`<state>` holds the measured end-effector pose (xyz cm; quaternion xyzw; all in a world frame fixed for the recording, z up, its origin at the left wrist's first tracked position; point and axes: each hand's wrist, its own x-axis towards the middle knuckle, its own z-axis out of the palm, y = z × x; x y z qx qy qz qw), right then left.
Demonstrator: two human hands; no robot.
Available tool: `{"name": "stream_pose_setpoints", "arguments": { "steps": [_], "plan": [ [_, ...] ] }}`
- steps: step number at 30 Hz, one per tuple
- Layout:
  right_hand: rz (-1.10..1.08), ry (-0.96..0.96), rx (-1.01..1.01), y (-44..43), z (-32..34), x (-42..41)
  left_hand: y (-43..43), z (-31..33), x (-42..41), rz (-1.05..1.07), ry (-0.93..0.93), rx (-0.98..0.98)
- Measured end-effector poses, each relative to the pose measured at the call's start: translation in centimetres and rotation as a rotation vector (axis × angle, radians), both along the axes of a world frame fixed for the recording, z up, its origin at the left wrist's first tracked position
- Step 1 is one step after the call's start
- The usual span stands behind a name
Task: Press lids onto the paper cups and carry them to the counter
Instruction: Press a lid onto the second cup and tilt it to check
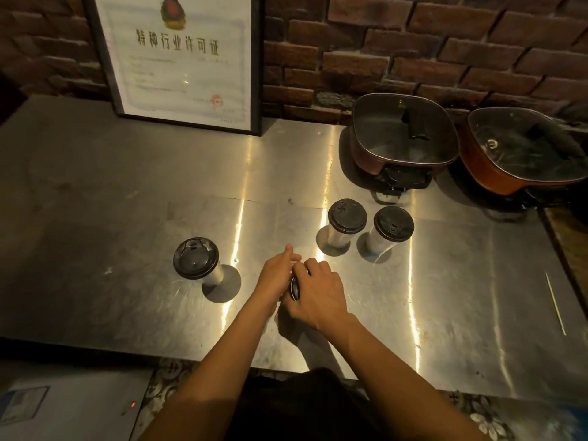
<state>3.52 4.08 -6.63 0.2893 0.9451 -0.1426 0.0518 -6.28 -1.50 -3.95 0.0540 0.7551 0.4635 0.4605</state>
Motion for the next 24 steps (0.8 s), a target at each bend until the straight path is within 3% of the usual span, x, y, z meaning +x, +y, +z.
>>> {"name": "stream_pose_setpoints", "arguments": {
  "steps": [7, 10, 13, 15, 17, 20, 24],
  "plan": [
    [-0.026, -0.011, -0.011, 0.0, 0.1, -0.3, -0.7, 0.4, 0.1, -0.002, 0.009, 0.003],
    [-0.111, 0.072, -0.074, 0.5, 1.0, -0.3, -1.5, 0.0, 0.0, -0.041, 0.021, -0.024],
    [-0.473, 0.297, -0.406, 2.1, 2.5, 1.1, -3.0, -0.7, -0.3, -0.116, 0.144, -0.050],
    [-0.828, 0.462, -0.807, 3.1, 3.7, 2.6, -4.1, -1.1, -0.6, -0.149, 0.197, -0.067],
    [-1.014, 0.540, -1.152, 3.2, 4.7, 4.1, -5.0, -0.5, -0.7, -0.161, 0.140, -0.043],
    [-1.018, 0.602, -1.358, 2.4, 6.2, 5.5, -5.8, 1.5, -0.7, -0.186, 0.042, -0.001],
    [-0.975, 0.683, -1.391, 1.5, 7.8, 5.6, -6.4, 3.8, -0.6, -0.148, 0.063, 0.038]
  ]
}}
